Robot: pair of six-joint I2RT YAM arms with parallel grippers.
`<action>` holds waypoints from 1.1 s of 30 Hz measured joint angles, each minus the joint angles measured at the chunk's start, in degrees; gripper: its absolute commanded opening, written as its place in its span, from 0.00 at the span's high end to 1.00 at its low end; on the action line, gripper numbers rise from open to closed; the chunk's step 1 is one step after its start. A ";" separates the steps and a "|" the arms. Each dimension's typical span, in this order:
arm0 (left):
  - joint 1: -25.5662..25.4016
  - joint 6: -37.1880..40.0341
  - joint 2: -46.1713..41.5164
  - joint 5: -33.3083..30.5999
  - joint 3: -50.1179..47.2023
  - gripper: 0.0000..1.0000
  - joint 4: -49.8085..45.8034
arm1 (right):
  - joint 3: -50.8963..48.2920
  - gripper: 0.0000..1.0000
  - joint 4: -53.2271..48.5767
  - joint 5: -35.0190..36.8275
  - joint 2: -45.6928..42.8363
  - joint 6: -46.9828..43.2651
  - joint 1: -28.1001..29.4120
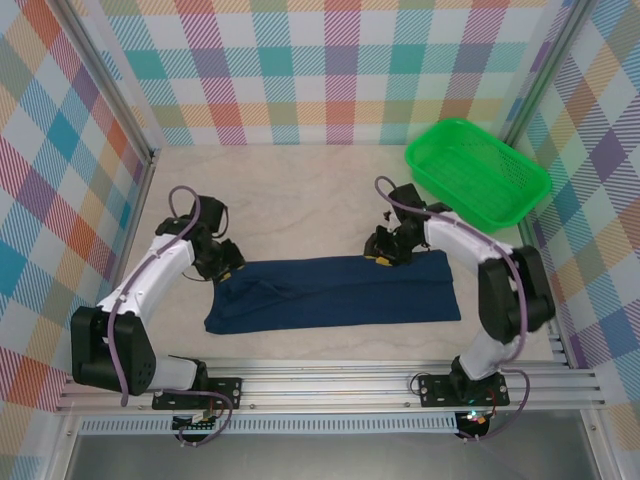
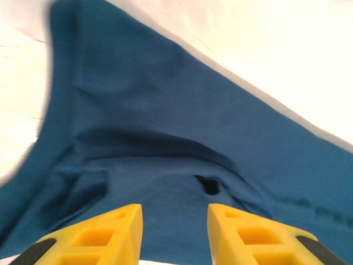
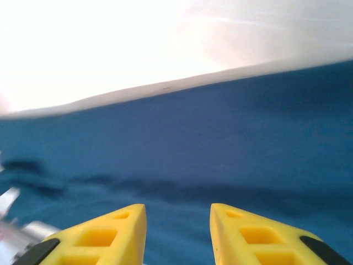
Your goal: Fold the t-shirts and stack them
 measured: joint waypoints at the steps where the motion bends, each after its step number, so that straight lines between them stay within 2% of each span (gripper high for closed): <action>1: -0.98 -0.13 0.90 1.07 -0.46 0.64 1.16 | -0.66 0.64 1.75 -1.73 -1.68 -0.13 0.81; 6: -4.22 -1.49 7.06 2.58 -0.72 0.64 5.01 | -1.81 0.64 8.79 -8.20 -4.39 -0.07 4.09; 15: -8.37 -3.80 12.46 2.23 -0.66 0.65 5.60 | -3.54 0.65 9.55 -8.39 -4.50 0.11 4.15; 18: -9.14 -5.22 13.03 1.75 -0.66 0.73 5.62 | -3.63 0.65 9.57 -8.20 -4.59 0.11 4.15; 22: -9.68 -6.64 13.35 1.03 -0.48 0.92 5.51 | -4.09 0.65 9.51 -8.17 -4.72 0.11 4.15; 25: -9.92 -7.30 13.35 0.94 -0.33 0.99 5.38 | -4.11 0.65 9.53 -8.15 -4.79 0.11 4.15; 33: -13.31 -12.17 9.81 2.27 -2.21 1.00 4.13 | -4.11 0.65 9.49 -8.00 -4.79 0.11 4.15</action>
